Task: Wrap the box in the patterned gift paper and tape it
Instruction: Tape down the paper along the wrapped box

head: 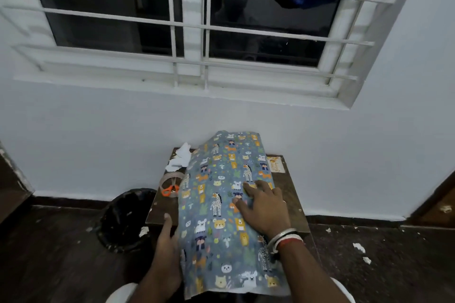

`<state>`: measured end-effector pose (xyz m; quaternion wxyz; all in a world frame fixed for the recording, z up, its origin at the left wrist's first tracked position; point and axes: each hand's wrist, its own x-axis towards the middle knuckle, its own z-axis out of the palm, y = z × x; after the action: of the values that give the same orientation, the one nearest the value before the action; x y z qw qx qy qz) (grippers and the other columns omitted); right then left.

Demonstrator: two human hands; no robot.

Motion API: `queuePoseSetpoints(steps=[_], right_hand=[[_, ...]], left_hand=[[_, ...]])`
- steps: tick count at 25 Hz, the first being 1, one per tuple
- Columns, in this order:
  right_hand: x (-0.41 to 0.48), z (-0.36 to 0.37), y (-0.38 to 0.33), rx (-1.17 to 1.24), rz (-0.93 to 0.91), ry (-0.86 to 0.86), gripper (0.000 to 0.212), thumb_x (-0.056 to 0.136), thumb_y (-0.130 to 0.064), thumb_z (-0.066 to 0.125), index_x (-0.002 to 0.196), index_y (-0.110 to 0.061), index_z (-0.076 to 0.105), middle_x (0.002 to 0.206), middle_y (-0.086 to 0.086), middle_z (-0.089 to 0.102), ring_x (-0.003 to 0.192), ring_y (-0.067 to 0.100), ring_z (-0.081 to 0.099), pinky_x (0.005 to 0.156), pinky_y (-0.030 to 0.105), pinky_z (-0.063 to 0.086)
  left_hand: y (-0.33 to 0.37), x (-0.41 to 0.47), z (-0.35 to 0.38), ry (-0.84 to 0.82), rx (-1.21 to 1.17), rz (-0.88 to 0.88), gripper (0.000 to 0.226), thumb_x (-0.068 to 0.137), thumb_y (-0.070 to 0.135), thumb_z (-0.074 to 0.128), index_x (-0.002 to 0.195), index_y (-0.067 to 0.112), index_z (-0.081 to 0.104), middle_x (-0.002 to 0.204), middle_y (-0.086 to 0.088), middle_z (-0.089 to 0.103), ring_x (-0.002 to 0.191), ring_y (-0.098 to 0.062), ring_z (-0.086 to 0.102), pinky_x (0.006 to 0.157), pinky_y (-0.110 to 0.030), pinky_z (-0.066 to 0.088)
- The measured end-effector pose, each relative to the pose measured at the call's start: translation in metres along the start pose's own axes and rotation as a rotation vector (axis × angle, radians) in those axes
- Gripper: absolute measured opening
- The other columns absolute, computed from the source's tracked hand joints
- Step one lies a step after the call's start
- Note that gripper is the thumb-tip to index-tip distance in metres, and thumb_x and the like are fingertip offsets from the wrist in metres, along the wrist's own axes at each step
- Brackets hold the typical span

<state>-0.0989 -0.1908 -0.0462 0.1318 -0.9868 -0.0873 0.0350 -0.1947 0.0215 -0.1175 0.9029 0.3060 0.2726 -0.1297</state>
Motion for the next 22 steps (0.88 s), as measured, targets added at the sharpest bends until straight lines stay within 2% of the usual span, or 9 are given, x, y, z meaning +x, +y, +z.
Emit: queuePoseSetpoints(steps=[3, 5, 8, 9, 11, 15, 18, 20, 22], right_hand=[[0.000, 0.000, 0.002, 0.029, 0.003, 0.017, 0.091, 0.077, -0.088, 0.020, 0.150, -0.040, 0.045, 0.157, 0.000, 0.040, 0.142, 0.033, 0.040, 0.117, 0.049, 0.029], [-0.003, -0.007, 0.005, 0.075, 0.002, 0.017, 0.087, 0.079, -0.086, 0.026, 0.150, -0.040, 0.047, 0.153, -0.001, 0.045, 0.143, 0.024, 0.040, 0.117, 0.044, 0.027], [-0.013, -0.026, 0.018, 0.275, 0.039, 0.025, 0.055, 0.093, -0.069, 0.052, 0.145, -0.052, 0.047, 0.142, -0.007, 0.053, 0.136, 0.017, 0.048, 0.115, 0.041, 0.036], [-0.013, -0.030, 0.027, 0.368, 0.052, 0.026, 0.049, 0.094, -0.065, 0.056, 0.141, -0.057, 0.047, 0.139, -0.009, 0.053, 0.133, 0.017, 0.051, 0.113, 0.041, 0.040], [-0.013, -0.038, 0.045, 0.497, 0.062, -0.020, 0.044, 0.091, -0.064, 0.055, 0.134, -0.065, 0.049, 0.139, -0.013, 0.052, 0.131, 0.013, 0.052, 0.113, 0.043, 0.043], [-0.015, -0.058, 0.065, 0.747, 0.027, -0.099, 0.040, 0.094, -0.039, 0.058, 0.133, -0.042, 0.064, 0.138, -0.011, 0.065, 0.127, 0.012, 0.062, 0.107, 0.043, 0.052], [-0.021, -0.077, 0.069, 0.858, 0.064, -0.232, 0.027, 0.105, -0.038, 0.055, 0.125, -0.039, 0.072, 0.122, -0.010, 0.074, 0.115, 0.016, 0.070, 0.103, 0.041, 0.054], [-0.023, -0.092, 0.068, 0.952, 0.118, -0.304, 0.037, 0.106, -0.050, 0.045, 0.122, -0.031, 0.073, 0.118, -0.004, 0.076, 0.104, 0.015, 0.072, 0.097, 0.036, 0.055], [-0.022, -0.112, 0.065, 0.915, 0.096, -0.347, 0.053, 0.103, -0.066, 0.036, 0.128, -0.032, 0.068, 0.122, -0.006, 0.074, 0.107, 0.013, 0.071, 0.098, 0.035, 0.054]], left_hand=[[-0.001, -0.010, 0.002, -0.053, -0.237, -0.065, 0.099, 0.079, 0.090, 0.040, 0.139, 0.013, 0.058, 0.128, -0.025, 0.068, 0.107, -0.049, 0.069, 0.098, -0.060, 0.047], [-0.005, -0.016, 0.009, -0.024, -0.340, -0.088, 0.104, 0.080, 0.091, 0.037, 0.142, 0.010, 0.057, 0.123, -0.029, 0.068, 0.099, -0.051, 0.071, 0.083, -0.061, 0.056], [-0.005, -0.030, 0.036, -0.345, -0.431, -0.022, 0.121, 0.080, 0.093, 0.015, 0.150, -0.001, 0.043, 0.150, -0.040, 0.039, 0.136, -0.056, 0.043, 0.112, -0.060, 0.038], [-0.003, -0.045, 0.056, -0.387, -0.276, 0.082, 0.120, 0.079, 0.094, 0.016, 0.150, 0.001, 0.045, 0.154, -0.034, 0.038, 0.139, -0.051, 0.044, 0.112, -0.061, 0.038], [-0.009, -0.045, 0.075, -0.203, -0.151, 0.078, 0.104, 0.079, 0.089, 0.033, 0.135, 0.007, 0.065, 0.138, -0.025, 0.061, 0.116, -0.045, 0.066, 0.092, -0.058, 0.055], [-0.026, -0.052, 0.119, -0.101, 0.332, 0.427, 0.092, 0.074, 0.093, 0.026, 0.130, 0.032, 0.067, 0.132, 0.000, 0.069, 0.117, -0.026, 0.068, 0.111, -0.049, 0.045], [-0.041, -0.053, 0.137, -0.049, 0.734, 0.603, 0.081, 0.066, 0.104, 0.028, 0.120, 0.056, 0.063, 0.141, 0.008, 0.061, 0.119, -0.015, 0.065, 0.105, -0.046, 0.049], [-0.048, -0.059, 0.147, -0.085, 1.136, 0.778, 0.055, 0.077, 0.093, 0.017, 0.113, 0.074, 0.053, 0.155, 0.017, 0.040, 0.136, -0.006, 0.049, 0.111, -0.039, 0.042], [-0.050, -0.062, 0.156, -0.104, 1.420, 0.889, 0.059, 0.086, 0.085, 0.013, 0.123, 0.064, 0.055, 0.163, 0.020, 0.023, 0.137, 0.002, 0.042, 0.107, -0.028, 0.040]])
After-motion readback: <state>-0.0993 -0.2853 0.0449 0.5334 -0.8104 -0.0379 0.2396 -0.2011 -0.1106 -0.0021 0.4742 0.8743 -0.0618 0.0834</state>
